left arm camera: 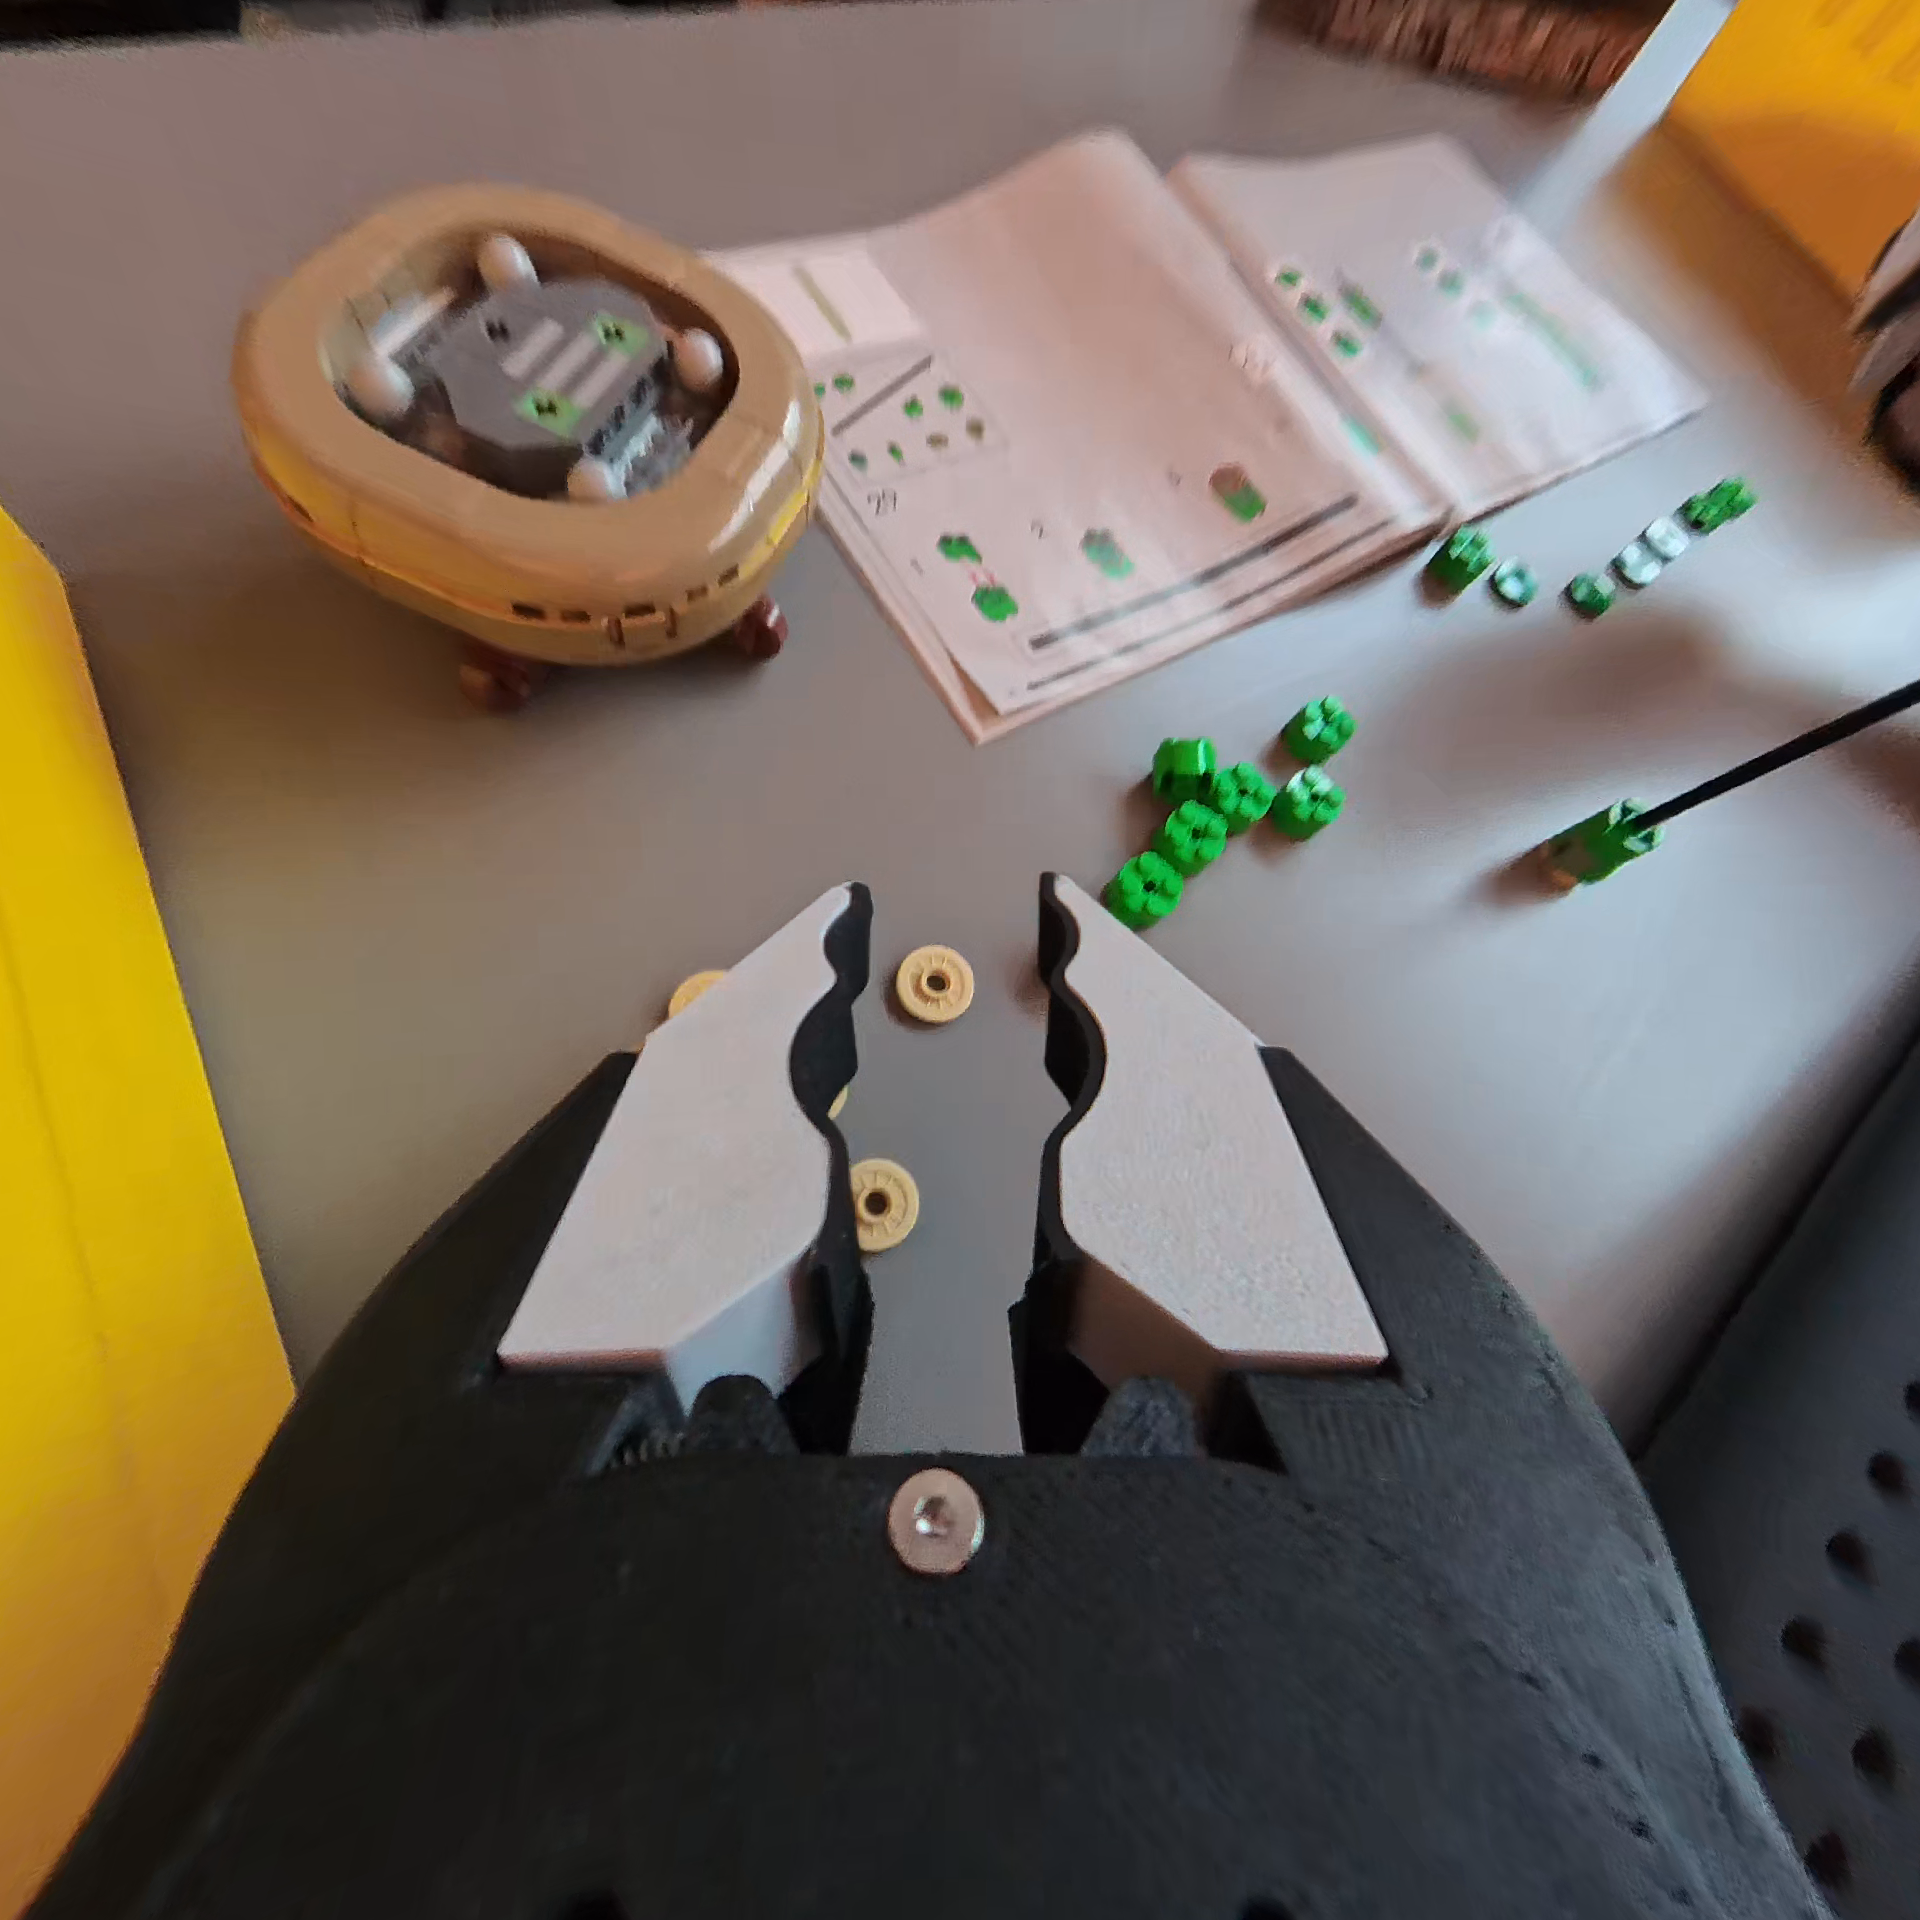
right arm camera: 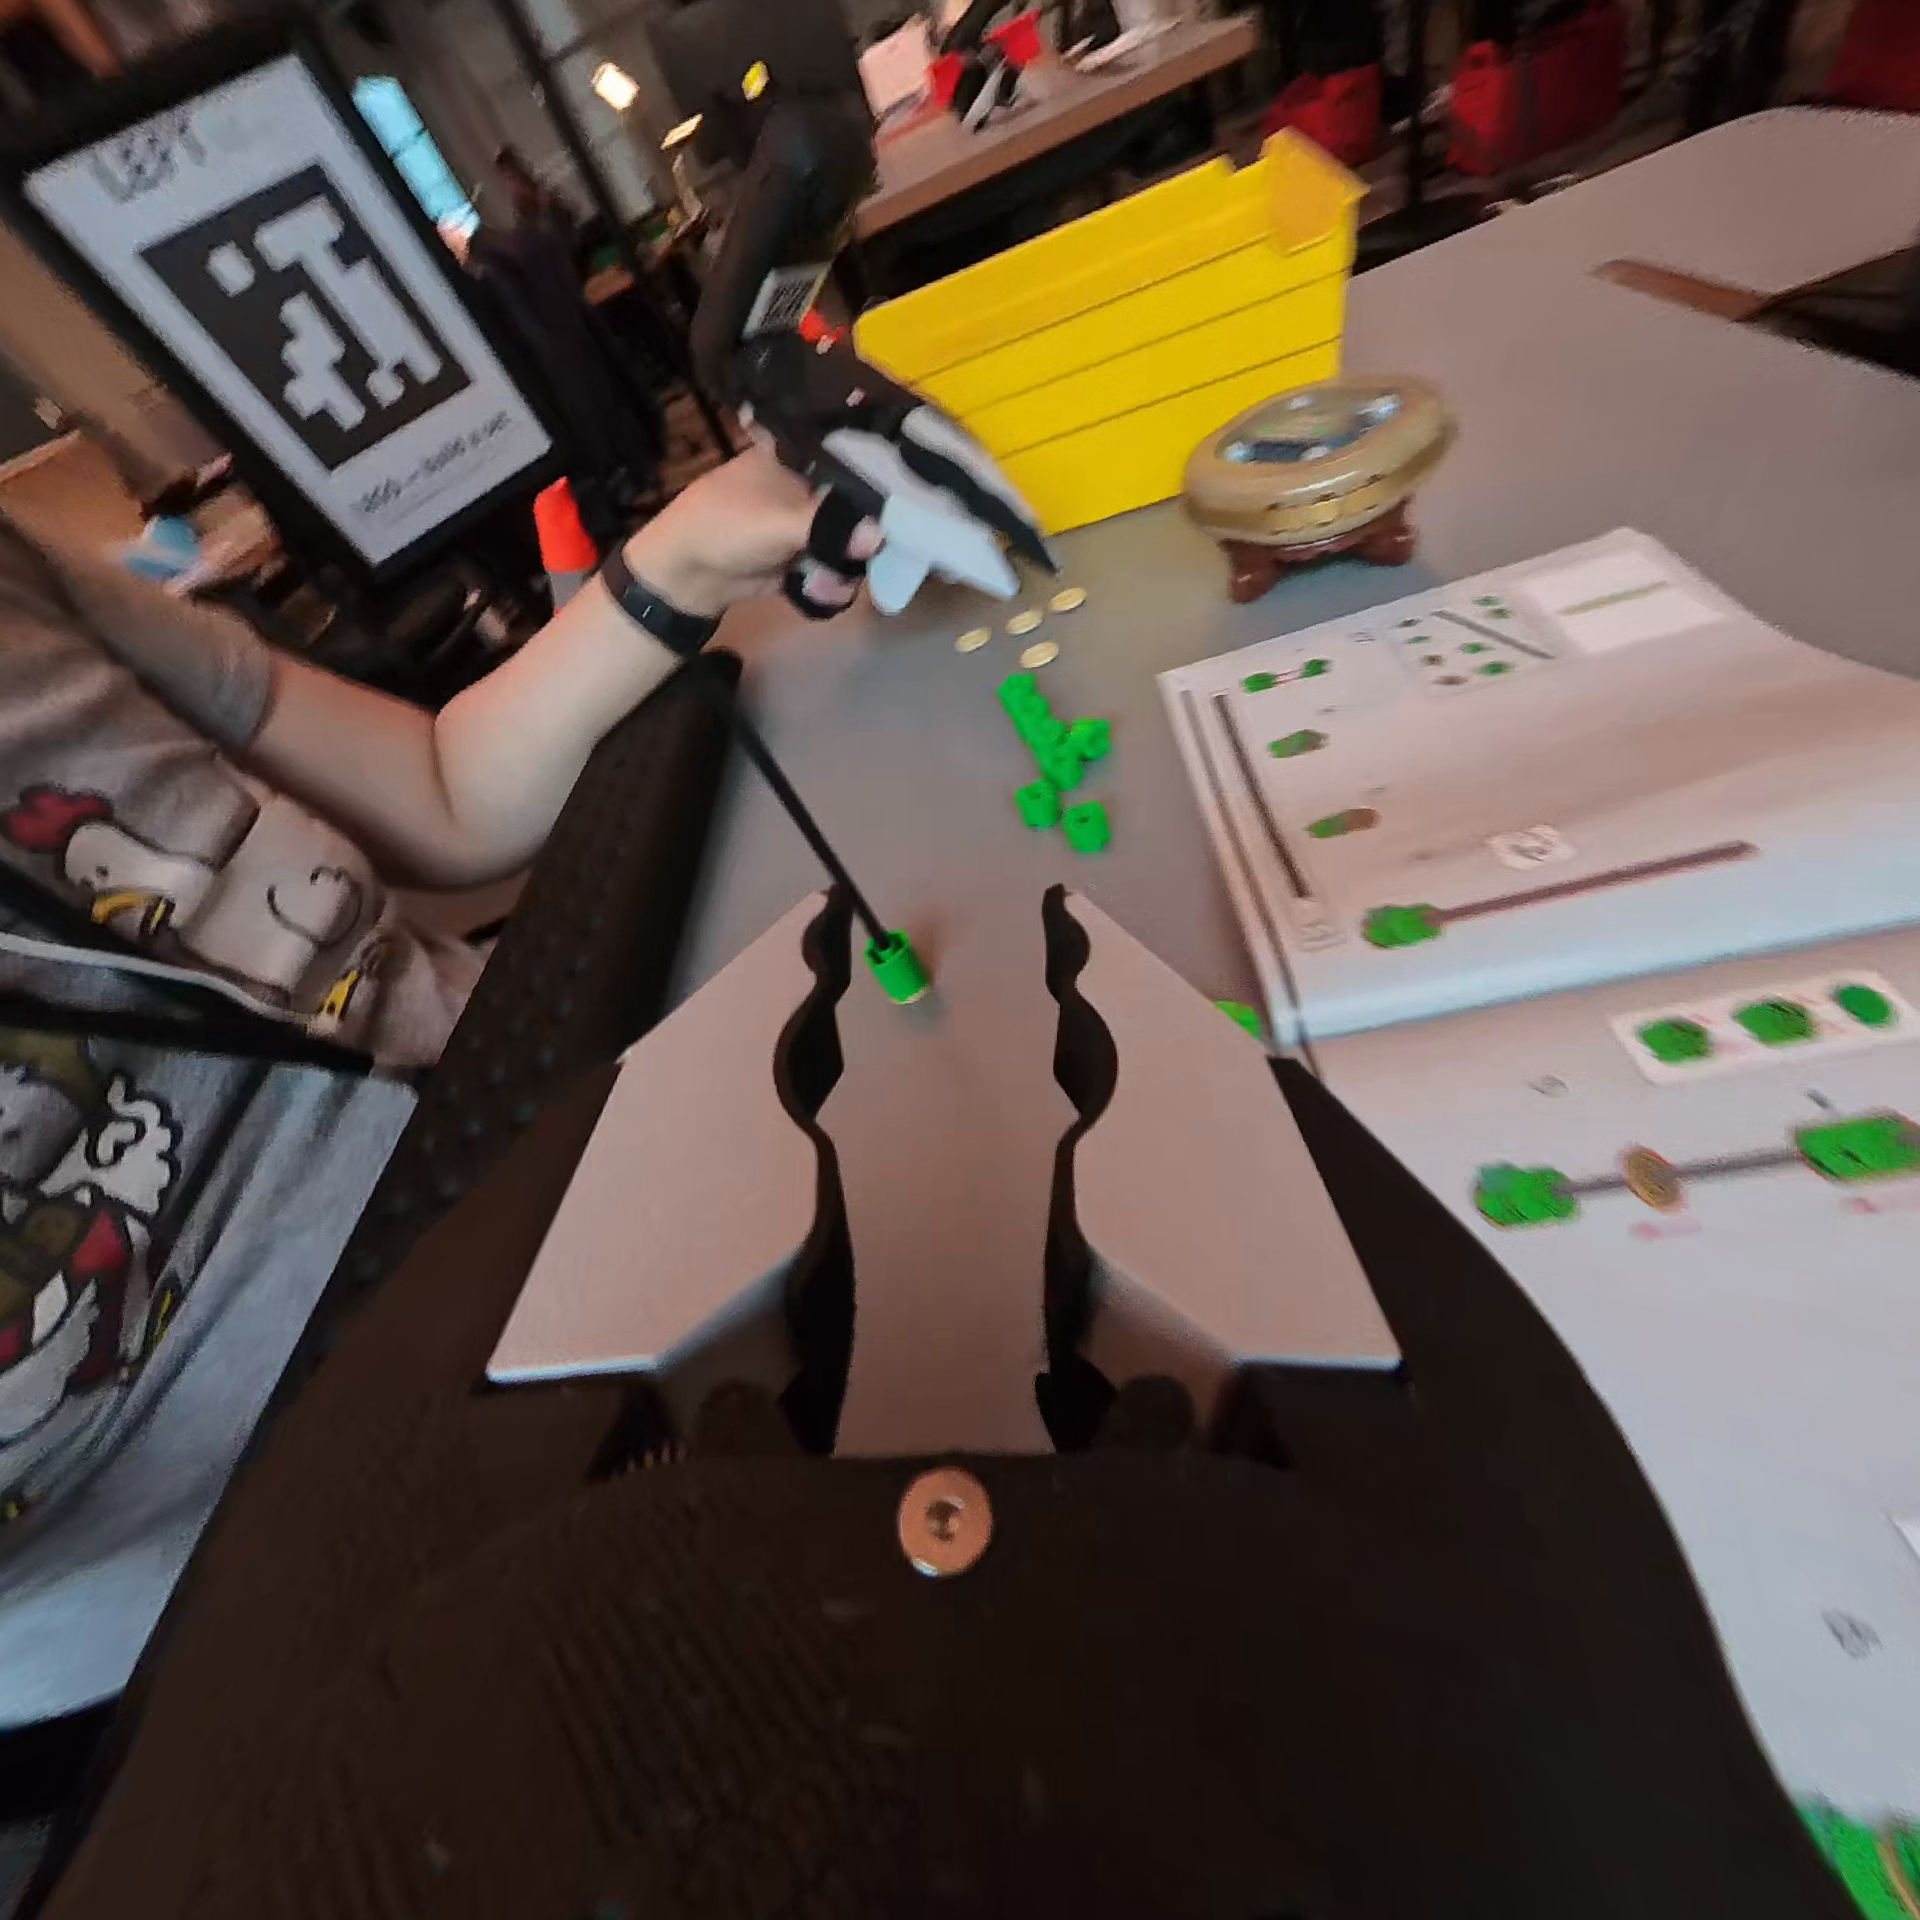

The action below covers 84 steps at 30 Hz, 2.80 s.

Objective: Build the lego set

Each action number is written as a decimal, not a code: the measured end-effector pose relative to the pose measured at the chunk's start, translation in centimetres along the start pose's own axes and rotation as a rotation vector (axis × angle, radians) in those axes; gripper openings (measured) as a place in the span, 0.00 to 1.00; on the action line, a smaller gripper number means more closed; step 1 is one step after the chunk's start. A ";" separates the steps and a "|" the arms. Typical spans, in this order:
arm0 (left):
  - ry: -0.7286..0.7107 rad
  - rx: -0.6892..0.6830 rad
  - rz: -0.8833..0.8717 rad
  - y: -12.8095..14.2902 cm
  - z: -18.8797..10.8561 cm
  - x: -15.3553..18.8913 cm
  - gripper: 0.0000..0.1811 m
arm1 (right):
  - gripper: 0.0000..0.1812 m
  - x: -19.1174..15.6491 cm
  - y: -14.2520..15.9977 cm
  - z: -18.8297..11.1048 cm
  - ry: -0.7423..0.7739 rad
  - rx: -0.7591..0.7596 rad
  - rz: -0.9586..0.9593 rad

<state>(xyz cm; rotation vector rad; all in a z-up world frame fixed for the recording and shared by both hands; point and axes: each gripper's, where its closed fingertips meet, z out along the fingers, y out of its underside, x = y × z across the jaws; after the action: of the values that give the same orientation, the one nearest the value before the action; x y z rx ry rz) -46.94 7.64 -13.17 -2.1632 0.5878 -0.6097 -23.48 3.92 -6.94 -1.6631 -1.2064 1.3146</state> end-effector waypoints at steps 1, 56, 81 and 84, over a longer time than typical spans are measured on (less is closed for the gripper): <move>0.006 0.030 -0.001 -0.5 -0.2 0.1 0.17 | 0.20 -0.8 0.4 0.8 -0.030 -0.027 -0.034; -0.100 -0.099 0.220 1.3 1.6 0.9 0.13 | 0.01 7.4 -1.0 -3.0 0.198 0.256 0.376; -0.118 -0.107 0.227 1.4 1.7 0.7 0.13 | 0.01 8.3 0.2 -2.7 0.211 0.225 0.467; -0.116 -0.110 0.228 1.4 1.8 0.8 0.12 | 0.01 8.1 0.1 -2.6 0.199 0.226 0.456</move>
<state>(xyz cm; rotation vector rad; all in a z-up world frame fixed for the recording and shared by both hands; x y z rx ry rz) -45.59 7.36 -15.14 -2.1758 0.8065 -0.3342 -20.49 11.64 -9.07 -1.9117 -0.5555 1.4448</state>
